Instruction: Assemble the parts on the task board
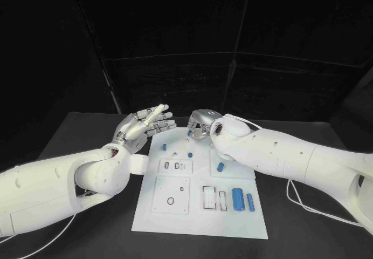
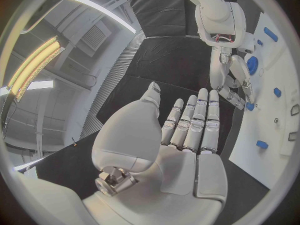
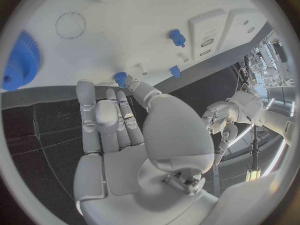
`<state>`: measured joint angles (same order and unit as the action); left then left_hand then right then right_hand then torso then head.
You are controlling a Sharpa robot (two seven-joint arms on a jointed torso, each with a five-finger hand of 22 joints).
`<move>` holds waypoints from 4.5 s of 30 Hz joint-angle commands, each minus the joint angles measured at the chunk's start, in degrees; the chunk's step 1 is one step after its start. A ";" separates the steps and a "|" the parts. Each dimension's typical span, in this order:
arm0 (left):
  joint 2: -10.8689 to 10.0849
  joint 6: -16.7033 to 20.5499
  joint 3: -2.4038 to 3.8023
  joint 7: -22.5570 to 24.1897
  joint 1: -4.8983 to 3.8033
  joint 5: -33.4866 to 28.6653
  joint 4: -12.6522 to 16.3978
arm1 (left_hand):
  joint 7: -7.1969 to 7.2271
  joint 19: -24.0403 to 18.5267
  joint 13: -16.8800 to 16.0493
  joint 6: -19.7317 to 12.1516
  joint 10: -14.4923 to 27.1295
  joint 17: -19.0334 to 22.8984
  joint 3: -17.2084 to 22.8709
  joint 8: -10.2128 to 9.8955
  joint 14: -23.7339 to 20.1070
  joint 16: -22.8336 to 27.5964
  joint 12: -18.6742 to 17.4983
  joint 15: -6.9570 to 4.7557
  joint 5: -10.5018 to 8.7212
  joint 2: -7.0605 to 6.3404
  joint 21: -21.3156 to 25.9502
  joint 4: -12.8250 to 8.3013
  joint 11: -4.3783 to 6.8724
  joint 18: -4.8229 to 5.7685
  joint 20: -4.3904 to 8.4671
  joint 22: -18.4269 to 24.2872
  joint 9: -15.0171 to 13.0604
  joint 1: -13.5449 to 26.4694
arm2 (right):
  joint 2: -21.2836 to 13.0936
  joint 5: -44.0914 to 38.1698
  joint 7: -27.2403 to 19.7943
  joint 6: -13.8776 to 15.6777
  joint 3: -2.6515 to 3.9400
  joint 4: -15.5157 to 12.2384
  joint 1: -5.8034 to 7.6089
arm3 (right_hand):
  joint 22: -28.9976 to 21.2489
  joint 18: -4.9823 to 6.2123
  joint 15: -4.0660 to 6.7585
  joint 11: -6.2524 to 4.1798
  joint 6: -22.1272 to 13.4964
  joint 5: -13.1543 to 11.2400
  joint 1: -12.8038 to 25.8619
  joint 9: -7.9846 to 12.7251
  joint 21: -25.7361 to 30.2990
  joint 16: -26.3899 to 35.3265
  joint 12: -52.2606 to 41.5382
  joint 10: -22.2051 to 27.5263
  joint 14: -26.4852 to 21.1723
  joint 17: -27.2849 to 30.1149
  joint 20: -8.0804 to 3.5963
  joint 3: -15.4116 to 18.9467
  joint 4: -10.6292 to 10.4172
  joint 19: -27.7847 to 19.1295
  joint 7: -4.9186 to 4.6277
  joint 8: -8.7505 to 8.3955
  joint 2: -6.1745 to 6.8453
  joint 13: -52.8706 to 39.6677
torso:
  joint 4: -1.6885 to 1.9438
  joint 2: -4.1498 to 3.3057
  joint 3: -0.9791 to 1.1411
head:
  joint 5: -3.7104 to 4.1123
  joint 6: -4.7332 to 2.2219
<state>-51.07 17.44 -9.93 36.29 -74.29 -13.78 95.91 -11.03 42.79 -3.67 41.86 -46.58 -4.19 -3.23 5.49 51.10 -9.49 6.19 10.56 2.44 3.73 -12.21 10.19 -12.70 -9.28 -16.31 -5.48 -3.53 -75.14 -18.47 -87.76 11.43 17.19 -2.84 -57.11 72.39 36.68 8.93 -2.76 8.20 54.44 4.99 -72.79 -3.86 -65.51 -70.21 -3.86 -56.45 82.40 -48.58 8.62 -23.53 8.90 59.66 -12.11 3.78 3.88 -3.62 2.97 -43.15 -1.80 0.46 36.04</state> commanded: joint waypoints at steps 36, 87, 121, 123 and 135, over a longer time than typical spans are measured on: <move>-0.31 -2.19 0.02 0.89 -0.22 0.43 -2.45 | -4.48 0.51 0.02 0.05 0.04 0.12 -0.20 -0.22 0.19 0.39 -0.30 0.24 0.21 0.55 0.38 -0.40 -0.43 -0.57 -0.09 0.17 0.04 -0.14 | -19.46 13.95 4.39 -5.88 4.40 -14.00 0.34 | 22.91 -3.24 1.93 -2.80 -7.02 5.35 -1.60 -0.15 -12.23 -17.00 -73.61 -21.92 5.93 -32.87 -1.82 16.77 -8.99 15.74 1.52 1.24 1.05 -68.25 | -0.57 0.12 0.22 | 0.89 -0.93; 0.27 -2.19 0.02 0.43 -0.18 0.43 -2.98 | -4.45 0.54 0.00 0.07 -0.02 0.14 -0.23 -0.26 0.21 0.46 -0.34 0.25 0.21 0.58 0.45 -0.49 -0.40 -0.56 -0.09 0.23 0.04 -0.20 | -17.12 6.70 5.52 -13.71 4.35 -10.72 0.17 | 24.88 -3.54 1.97 -2.96 -5.84 4.04 -6.16 -0.28 -13.37 -17.29 -75.34 -22.39 5.97 -33.59 -1.77 15.21 -6.84 16.29 1.74 3.59 -1.59 -70.72 | -0.63 0.21 0.09 | 0.79 -0.11; 0.23 -1.97 0.02 0.15 -0.18 0.43 -2.99 | -4.45 0.61 0.00 0.11 -0.08 0.17 -0.26 -0.33 0.27 0.56 -0.42 0.24 0.21 0.72 0.56 -0.60 -0.39 -0.56 -0.08 0.32 0.03 -0.24 | -16.56 2.46 6.60 -8.91 4.30 -10.76 -0.13 | 26.49 -3.79 2.83 -4.07 0.24 2.28 -5.75 -0.62 -14.24 -17.39 -77.48 -24.69 6.06 -33.97 -2.42 11.23 -5.76 17.00 3.02 6.53 -4.54 -73.75 | -0.59 0.20 0.08 | 0.88 0.30; 0.22 -1.96 0.02 0.13 -0.18 0.43 -2.98 | -4.45 0.61 0.00 0.11 -0.08 0.17 -0.26 -0.33 0.27 0.56 -0.42 0.24 0.21 0.72 0.56 -0.60 -0.39 -0.56 -0.08 0.32 0.03 -0.24 | -16.64 2.32 6.55 -7.45 4.31 -11.16 -0.14 | 26.79 -3.85 2.96 -4.23 0.78 2.15 -5.63 -0.63 -14.37 -17.41 -77.65 -24.90 6.07 -34.04 -2.54 10.85 -5.67 17.15 3.20 6.67 -4.59 -74.01 | -0.64 0.21 0.10 | 0.81 0.31; 0.18 -1.91 0.02 0.08 -0.18 0.43 -2.92 | -4.45 0.64 -0.01 0.20 -0.10 0.18 -0.25 -0.34 0.30 0.59 -0.44 0.24 0.21 0.79 0.59 -0.64 -0.39 -0.56 -0.07 0.34 0.03 -0.26 | -17.85 1.27 7.37 -3.48 4.34 -18.34 -0.12 | 28.10 -4.10 3.24 -4.50 1.61 2.04 -4.78 -0.51 -14.94 -17.48 -78.34 -25.71 6.13 -34.26 -2.84 10.22 -5.62 17.86 3.48 6.56 -4.23 -75.00 | -0.50 0.21 0.03 | 0.75 0.16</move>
<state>-50.89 16.04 -9.95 36.16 -74.39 -13.75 92.88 -11.03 43.00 -3.68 41.87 -46.58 -4.08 -3.55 5.51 51.10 -9.26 5.97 10.56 2.44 4.02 -11.98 9.87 -12.70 -9.27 -16.52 -5.22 -3.56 -75.43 -36.35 -85.40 18.22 11.03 1.46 -74.65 72.13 64.73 5.30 0.02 3.68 54.63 7.10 -77.83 -4.27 -80.27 -87.31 -81.88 -81.79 83.94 -74.91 5.82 -12.91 3.28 77.21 -9.58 10.31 -0.19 -74.94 2.39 -42.92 -1.72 1.24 36.23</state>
